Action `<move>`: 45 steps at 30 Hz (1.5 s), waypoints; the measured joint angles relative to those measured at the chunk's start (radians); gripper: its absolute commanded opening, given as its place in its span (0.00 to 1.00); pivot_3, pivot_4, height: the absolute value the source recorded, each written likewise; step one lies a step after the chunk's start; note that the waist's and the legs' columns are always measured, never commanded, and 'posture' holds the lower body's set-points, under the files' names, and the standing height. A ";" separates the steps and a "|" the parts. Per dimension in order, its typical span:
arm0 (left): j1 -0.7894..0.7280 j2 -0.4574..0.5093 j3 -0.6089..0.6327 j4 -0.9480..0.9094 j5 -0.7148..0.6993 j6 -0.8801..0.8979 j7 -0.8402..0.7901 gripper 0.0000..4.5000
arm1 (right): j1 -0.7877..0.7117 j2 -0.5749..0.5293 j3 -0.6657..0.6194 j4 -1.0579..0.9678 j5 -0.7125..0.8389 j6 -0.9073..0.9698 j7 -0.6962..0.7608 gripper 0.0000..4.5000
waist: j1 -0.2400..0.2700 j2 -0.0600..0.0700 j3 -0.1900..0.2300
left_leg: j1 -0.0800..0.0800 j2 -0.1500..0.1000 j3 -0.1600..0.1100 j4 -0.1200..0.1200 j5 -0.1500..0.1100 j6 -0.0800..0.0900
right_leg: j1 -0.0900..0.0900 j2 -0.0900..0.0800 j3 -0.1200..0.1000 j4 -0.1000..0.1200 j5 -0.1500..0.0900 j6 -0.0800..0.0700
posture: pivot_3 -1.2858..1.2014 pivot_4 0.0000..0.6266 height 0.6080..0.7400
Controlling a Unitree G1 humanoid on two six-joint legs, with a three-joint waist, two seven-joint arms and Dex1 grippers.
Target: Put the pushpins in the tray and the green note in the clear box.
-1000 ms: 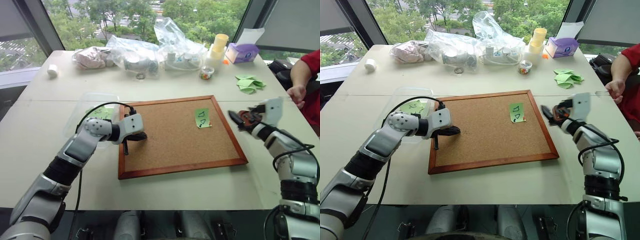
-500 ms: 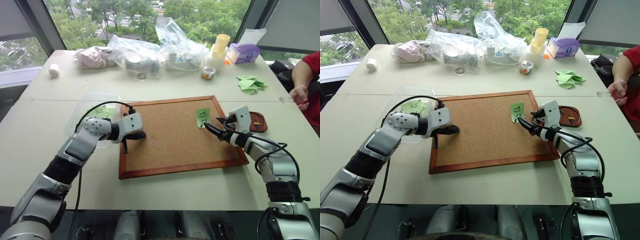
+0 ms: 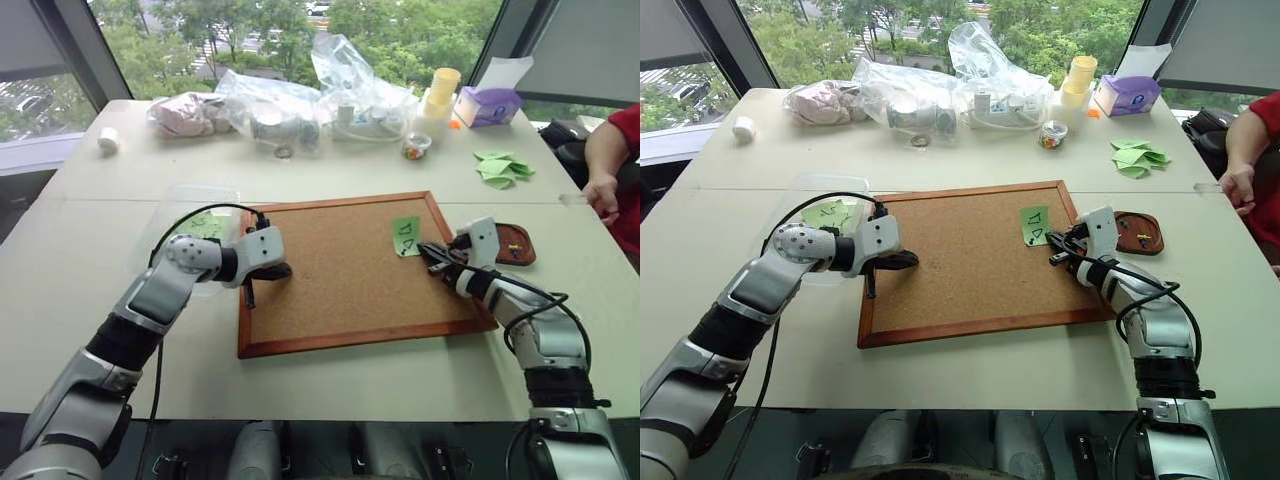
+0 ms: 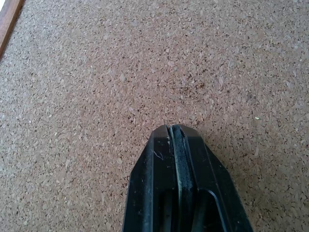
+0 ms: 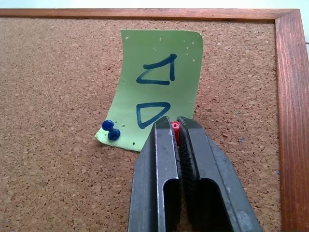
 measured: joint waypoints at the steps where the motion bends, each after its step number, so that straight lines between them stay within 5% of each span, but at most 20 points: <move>1: 0.003 0.000 0.002 -0.003 0.000 0.000 -0.002 0.00 | 0.010 0.008 -0.007 -0.011 0.005 0.000 -0.006 0.01 | 0.000 0.000 0.000 | 0.000 0.000 0.000 0.000 0.000 0.000 | 0.000 0.000 0.000 0.000 0.000 0.000 | 0.52 0.24 0.96; 25: 0.009 0.001 0.002 -0.016 0.007 0.000 -0.049 0.00 | 0.029 0.048 -0.122 -0.103 0.047 -0.025 -0.151 0.01 | 0.000 0.000 0.000 | 0.000 0.000 0.000 0.000 0.000 0.000 | 0.000 0.000 0.000 0.000 0.000 0.000 | 0.52 0.24 0.96; 32: 0.006 -0.005 0.004 -0.004 0.012 -0.009 -0.044 0.00 | -0.067 -0.062 -0.164 0.132 -0.077 -0.070 -0.267 0.01 | -0.001 0.000 0.000 | 0.001 -0.001 0.001 0.000 0.000 0.000 | 0.000 0.000 0.000 0.000 0.000 0.000 | 0.52 0.24 0.96; 40: 0.005 -0.009 0.005 0.002 0.012 -0.010 -0.042 0.00 | -0.105 -0.067 -0.165 0.261 -0.110 -0.103 -0.304 0.01 | -0.002 0.001 -0.001 | 0.001 -0.001 0.001 0.000 0.000 0.000 | 0.000 0.000 0.000 0.000 0.000 0.000 | 0.52 0.24 0.96; 45: 0.005 -0.010 0.005 0.002 0.012 -0.009 -0.041 0.00 | -0.114 -0.067 -0.166 0.287 -0.114 -0.122 -0.316 0.54 | -0.002 0.001 -0.001 | 0.001 0.000 0.000 0.000 0.000 0.000 | 0.001 0.000 0.000 0.000 0.000 0.000 | 0.52 0.24 0.96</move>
